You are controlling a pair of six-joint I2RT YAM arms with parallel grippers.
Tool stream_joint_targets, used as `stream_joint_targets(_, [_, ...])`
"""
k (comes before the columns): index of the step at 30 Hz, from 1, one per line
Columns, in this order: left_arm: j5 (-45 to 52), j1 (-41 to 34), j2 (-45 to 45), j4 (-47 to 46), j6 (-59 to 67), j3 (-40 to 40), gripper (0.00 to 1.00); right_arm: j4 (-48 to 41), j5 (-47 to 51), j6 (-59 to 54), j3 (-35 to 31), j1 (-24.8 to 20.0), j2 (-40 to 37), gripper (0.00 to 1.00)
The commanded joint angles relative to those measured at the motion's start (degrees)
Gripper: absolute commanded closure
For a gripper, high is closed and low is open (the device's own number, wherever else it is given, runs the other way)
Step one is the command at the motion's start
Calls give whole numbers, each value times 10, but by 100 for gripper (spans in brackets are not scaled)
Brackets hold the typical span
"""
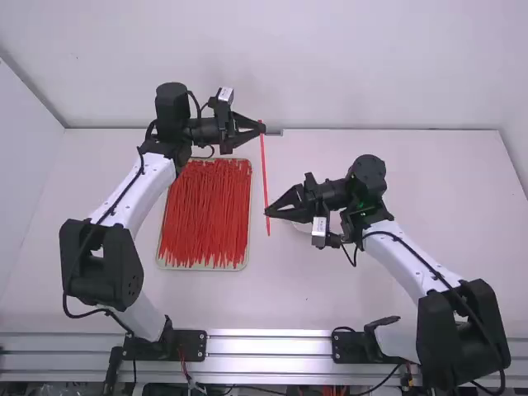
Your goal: Fasten the cable tie
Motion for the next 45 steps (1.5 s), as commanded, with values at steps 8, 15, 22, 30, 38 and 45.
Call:
stream_joint_targets(8, [5,3,2,2,13,13,98,-2,-8,4,15,2,1,100])
stream_joint_targets(15, [4,3,2,-9,16,13,98,-2,-3,3,15,2,1,100])
stream_joint_targets(22, [5,2,2,-9,16,13,98,-2,-4,3,15,2,1,100])
stream_joint_targets(30, [4,2,2,-9,33,13,98,45,2,116,15,2,1,100])
stream_joint_targets(38, [-12,3,2,-8,33,5,98,117,31,358,15,12,1,100])
stream_joint_targets(45, [-8,3,2,-5,33,2,98,89,33,377,15,0,1,100])
